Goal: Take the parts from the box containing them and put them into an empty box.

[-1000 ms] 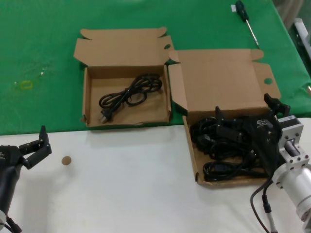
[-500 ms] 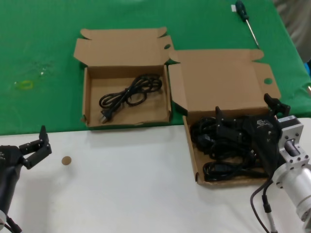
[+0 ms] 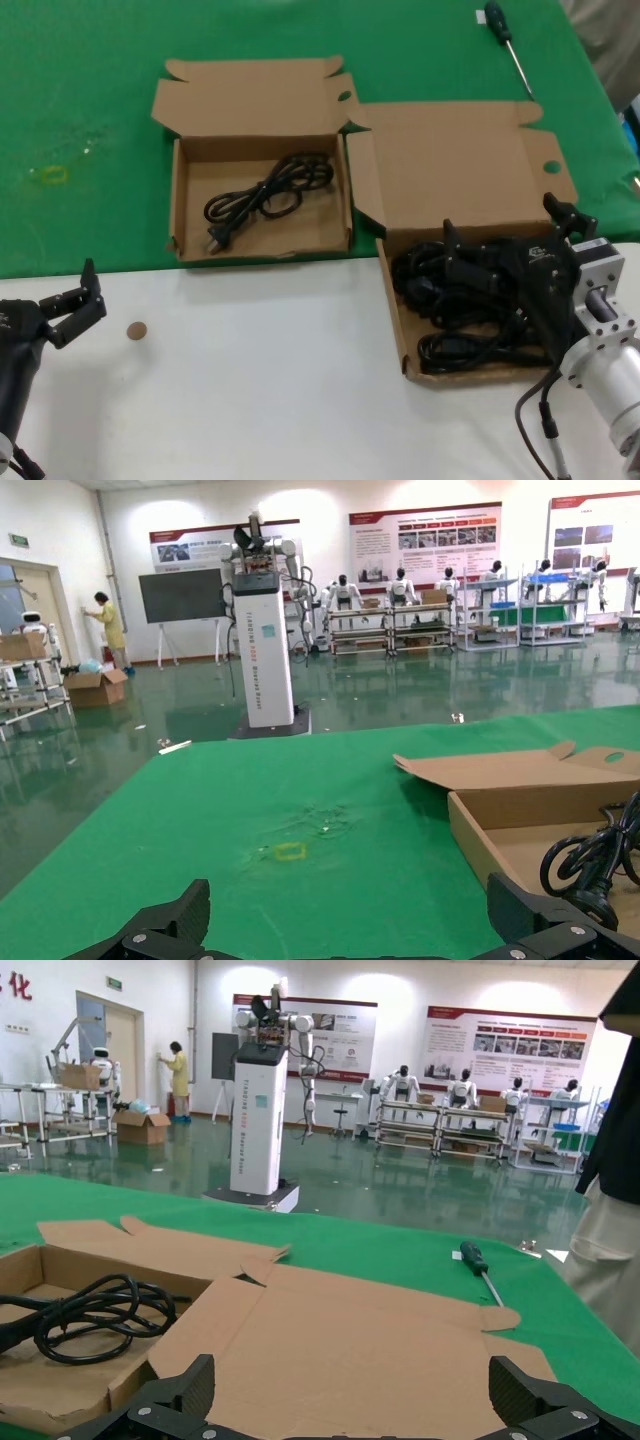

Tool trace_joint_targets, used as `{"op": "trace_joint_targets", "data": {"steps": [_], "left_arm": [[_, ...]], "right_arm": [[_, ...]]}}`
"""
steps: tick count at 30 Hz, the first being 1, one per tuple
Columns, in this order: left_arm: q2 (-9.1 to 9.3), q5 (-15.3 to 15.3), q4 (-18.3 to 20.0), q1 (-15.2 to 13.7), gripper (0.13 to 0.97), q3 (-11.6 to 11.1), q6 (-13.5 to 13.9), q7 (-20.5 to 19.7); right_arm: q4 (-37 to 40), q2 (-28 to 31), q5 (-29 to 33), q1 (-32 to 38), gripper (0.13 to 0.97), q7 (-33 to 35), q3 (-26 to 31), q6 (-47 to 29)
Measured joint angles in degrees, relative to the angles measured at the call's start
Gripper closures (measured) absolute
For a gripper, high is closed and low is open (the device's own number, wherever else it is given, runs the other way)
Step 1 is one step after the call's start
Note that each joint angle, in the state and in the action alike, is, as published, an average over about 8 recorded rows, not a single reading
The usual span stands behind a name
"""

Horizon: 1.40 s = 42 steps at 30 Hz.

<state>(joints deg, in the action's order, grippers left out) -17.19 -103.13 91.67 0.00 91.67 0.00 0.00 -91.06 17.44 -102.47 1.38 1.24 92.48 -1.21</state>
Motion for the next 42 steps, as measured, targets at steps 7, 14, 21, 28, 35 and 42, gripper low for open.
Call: {"op": "trace_joint_targets", "data": {"steps": [7,14,21,28,35,42], "left_arm": [[0.00,0.00,0.00,0.00,0.132,0.00,0.00,0.00],[0.00,0.00,0.00,0.00,0.132,0.00,0.00,0.00],[0.00,0.00,0.00,0.00,0.132,0.00,0.00,0.00],[0.00,0.00,0.00,0.00,0.132,0.00,0.00,0.00],[0.00,0.00,0.00,0.00,0.132,0.00,0.00,0.00],[0.00,0.00,0.00,0.00,0.132,0.00,0.00,0.00]], "right_arm": [[0.00,0.00,0.00,0.00,0.129,0.00,0.00,0.00],[0.00,0.00,0.00,0.00,0.129,0.00,0.00,0.00],[0.00,0.00,0.00,0.00,0.129,0.00,0.00,0.00],[0.00,0.00,0.00,0.00,0.129,0.00,0.00,0.00],[0.00,0.00,0.00,0.00,0.129,0.00,0.00,0.00],[0.00,0.00,0.00,0.00,0.129,0.00,0.00,0.00]]}}
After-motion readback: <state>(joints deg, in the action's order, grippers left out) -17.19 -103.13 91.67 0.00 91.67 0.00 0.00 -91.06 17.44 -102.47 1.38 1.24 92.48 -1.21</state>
